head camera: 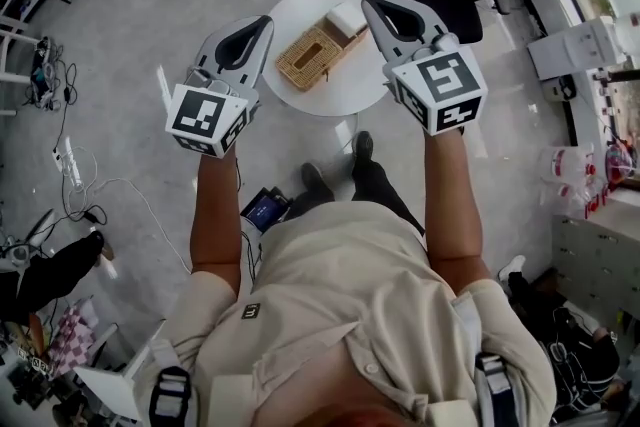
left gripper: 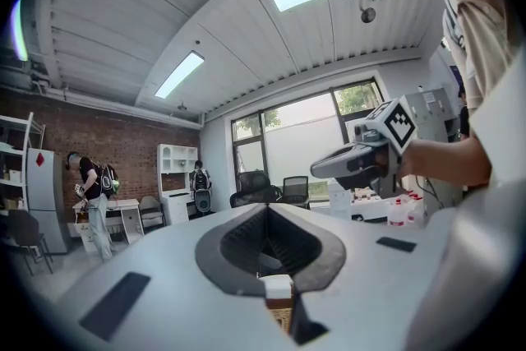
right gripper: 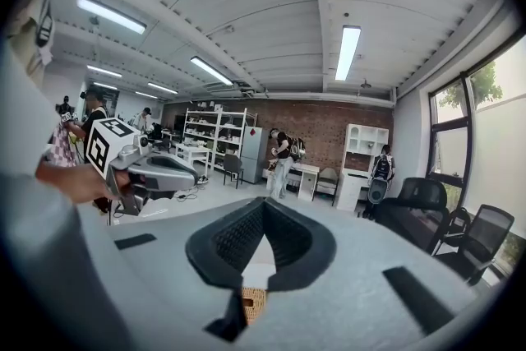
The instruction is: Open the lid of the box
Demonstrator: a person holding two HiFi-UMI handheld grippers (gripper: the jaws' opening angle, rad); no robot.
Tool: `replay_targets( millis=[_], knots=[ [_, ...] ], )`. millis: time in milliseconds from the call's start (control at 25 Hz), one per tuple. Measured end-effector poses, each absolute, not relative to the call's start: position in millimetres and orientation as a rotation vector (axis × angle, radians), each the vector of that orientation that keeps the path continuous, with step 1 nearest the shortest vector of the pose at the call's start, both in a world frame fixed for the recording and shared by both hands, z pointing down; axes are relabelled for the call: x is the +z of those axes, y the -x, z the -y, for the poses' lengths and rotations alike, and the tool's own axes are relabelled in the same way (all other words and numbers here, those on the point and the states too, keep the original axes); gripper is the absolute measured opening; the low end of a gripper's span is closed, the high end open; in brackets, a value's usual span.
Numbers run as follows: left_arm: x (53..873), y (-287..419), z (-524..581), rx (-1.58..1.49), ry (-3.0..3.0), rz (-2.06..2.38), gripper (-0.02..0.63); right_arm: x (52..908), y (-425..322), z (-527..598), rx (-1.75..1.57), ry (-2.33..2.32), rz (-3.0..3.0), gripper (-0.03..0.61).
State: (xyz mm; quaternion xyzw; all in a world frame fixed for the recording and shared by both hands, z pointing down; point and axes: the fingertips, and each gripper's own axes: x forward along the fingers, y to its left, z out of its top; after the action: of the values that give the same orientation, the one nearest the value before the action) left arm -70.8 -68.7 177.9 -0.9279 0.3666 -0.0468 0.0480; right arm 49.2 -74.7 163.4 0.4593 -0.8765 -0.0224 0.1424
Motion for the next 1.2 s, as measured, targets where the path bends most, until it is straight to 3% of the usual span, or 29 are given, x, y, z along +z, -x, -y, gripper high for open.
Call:
replay_targets(
  millis=[1200],
  knots=[
    [309.6,102.3,145.4,-0.357,2.895,-1.303,0.011,299.3,-18.1,166.7,0.141,-1.1,2.552,-0.008]
  ],
)
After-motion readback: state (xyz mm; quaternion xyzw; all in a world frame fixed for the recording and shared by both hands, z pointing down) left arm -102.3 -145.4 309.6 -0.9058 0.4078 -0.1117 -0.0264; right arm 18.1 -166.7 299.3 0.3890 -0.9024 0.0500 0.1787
